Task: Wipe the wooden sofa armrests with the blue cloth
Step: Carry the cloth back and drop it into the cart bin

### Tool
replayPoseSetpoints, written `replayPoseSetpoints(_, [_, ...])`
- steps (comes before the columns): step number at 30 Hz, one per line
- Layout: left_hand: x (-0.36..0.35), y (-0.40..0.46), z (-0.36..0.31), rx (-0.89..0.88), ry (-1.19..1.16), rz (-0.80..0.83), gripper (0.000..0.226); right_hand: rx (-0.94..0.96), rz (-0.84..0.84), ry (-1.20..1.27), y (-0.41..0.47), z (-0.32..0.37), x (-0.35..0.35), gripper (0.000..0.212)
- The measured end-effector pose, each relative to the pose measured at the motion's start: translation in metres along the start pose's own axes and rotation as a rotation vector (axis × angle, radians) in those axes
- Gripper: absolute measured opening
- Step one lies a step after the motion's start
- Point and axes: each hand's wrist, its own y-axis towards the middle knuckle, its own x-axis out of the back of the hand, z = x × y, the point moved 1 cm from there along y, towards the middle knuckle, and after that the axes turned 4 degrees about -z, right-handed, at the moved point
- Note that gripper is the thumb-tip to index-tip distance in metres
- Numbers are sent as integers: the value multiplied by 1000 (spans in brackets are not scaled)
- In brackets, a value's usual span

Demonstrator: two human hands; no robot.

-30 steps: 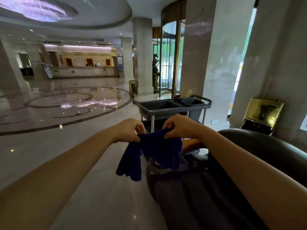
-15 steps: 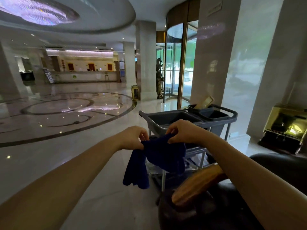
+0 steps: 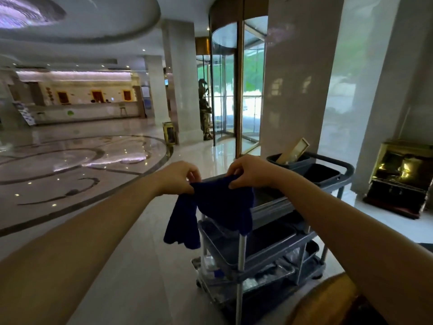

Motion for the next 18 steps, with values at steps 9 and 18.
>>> replayPoseSetpoints(9, [-4, 219, 83, -196, -7, 102, 14, -210, -82, -61, 155, -99, 6, 27])
replayPoseSetpoints(18, [-74, 396, 122, -314, -80, 257, 17, -447, -132, -55, 241, -227, -11, 25])
